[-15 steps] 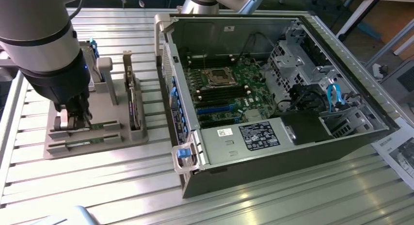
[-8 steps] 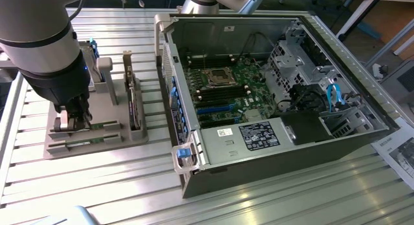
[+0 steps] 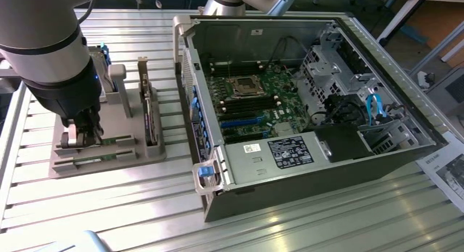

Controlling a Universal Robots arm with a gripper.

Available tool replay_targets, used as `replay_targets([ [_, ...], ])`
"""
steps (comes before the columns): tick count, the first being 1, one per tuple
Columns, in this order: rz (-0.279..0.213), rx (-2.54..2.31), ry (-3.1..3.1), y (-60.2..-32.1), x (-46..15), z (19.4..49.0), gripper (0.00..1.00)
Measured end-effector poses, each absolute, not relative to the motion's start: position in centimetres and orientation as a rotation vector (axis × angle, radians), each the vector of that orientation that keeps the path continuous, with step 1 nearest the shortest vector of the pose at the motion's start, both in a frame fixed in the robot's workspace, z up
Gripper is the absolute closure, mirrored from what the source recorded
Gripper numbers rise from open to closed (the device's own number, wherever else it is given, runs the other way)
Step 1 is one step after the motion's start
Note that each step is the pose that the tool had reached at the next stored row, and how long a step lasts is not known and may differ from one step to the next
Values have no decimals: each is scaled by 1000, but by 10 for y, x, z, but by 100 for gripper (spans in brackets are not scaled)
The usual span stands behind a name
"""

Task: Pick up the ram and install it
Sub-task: 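Pick up the ram and move it above insertion slot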

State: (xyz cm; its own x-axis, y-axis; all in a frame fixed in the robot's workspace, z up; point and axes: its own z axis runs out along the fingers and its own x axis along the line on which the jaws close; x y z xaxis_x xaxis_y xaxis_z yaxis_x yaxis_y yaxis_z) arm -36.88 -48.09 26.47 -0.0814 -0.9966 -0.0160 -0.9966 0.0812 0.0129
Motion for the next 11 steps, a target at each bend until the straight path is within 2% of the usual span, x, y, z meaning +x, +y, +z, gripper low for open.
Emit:
replay_targets([
  [11, 32, -2127, 2308, -481, -369, 258, 76],
])
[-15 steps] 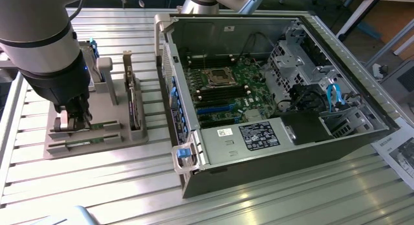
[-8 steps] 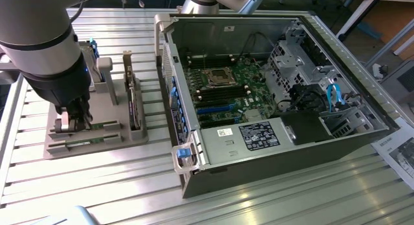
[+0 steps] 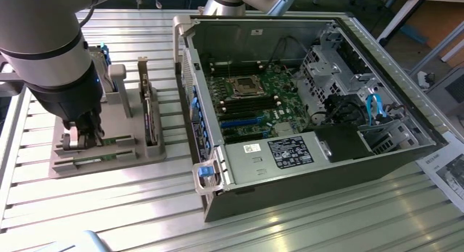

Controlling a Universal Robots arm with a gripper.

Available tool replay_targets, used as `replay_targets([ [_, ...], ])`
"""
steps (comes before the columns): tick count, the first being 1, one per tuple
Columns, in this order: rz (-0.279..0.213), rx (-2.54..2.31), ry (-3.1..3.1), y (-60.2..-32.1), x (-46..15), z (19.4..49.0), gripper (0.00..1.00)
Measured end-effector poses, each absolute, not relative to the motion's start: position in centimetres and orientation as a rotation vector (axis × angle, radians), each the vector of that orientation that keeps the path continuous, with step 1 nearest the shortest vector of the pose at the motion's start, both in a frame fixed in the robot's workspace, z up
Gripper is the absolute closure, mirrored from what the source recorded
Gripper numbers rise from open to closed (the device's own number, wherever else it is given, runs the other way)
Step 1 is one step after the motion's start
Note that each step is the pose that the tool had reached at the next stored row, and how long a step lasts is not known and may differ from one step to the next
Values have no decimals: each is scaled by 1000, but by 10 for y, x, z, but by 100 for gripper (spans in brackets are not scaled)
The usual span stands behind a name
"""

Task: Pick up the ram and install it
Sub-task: 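Pick up the ram and move it above insertion slot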

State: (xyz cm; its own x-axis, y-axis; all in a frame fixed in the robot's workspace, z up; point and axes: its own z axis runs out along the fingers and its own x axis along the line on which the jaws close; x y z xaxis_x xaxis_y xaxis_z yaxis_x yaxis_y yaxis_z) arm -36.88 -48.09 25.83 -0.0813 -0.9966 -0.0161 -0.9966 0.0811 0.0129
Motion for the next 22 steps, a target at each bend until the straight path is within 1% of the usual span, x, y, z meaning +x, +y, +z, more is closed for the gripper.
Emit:
replay_targets([
  [22, 32, -2127, 2308, -481, -369, 251, 76],
])
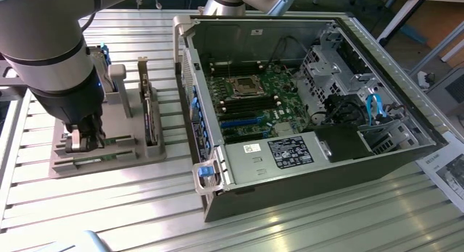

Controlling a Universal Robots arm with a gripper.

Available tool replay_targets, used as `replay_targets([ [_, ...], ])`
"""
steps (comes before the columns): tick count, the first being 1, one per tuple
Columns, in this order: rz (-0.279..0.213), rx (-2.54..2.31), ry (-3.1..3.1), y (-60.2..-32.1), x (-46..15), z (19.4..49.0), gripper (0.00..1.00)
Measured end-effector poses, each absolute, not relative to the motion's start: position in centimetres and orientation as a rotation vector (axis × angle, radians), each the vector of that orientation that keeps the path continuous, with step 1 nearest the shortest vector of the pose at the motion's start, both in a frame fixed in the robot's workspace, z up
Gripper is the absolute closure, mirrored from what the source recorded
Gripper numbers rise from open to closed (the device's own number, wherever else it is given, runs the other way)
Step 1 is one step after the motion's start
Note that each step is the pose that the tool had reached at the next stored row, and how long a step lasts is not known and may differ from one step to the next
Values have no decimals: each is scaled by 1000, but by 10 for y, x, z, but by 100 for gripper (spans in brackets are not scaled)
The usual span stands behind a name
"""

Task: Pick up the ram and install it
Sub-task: 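Pick up the ram and move it above insertion slot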

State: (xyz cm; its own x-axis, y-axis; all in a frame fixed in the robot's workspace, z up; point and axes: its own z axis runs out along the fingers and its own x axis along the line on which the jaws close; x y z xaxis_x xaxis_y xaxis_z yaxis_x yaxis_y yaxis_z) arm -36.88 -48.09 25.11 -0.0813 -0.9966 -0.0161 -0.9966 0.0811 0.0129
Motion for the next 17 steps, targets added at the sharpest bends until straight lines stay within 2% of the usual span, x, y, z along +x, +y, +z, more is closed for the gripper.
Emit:
replay_targets([
  [17, 32, -2127, 2308, -481, -369, 236, 76],
])
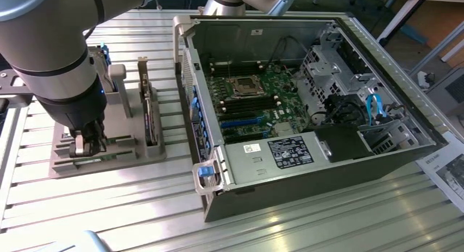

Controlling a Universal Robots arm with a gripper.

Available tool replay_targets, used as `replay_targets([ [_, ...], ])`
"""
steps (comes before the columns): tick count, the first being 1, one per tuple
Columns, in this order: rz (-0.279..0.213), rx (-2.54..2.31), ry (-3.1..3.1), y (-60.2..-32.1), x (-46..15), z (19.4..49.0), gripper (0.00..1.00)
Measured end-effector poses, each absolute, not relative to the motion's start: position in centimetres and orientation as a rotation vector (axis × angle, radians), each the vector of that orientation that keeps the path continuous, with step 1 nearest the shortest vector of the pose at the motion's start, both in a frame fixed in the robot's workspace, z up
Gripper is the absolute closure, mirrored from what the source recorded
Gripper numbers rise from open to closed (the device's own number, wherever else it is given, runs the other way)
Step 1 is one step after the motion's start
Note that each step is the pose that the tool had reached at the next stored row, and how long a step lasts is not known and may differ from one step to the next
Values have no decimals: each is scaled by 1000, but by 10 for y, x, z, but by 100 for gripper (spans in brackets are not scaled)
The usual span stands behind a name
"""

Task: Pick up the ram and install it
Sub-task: 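Pick up the ram and move it above insertion slot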

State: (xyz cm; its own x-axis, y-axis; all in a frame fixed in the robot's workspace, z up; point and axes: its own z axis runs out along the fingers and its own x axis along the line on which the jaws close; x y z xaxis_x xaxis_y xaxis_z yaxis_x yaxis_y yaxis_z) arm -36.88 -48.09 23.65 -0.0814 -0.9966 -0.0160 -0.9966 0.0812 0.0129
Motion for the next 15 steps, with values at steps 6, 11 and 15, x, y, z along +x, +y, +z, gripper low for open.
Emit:
replay_targets([
  [6, 32, -2127, 2308, -481, -369, 234, 76],
  [11, 32, -2127, 2308, -483, -369, 231, 76],
  [15, 32, -2127, 2308, -483, -369, 229, 76],
])
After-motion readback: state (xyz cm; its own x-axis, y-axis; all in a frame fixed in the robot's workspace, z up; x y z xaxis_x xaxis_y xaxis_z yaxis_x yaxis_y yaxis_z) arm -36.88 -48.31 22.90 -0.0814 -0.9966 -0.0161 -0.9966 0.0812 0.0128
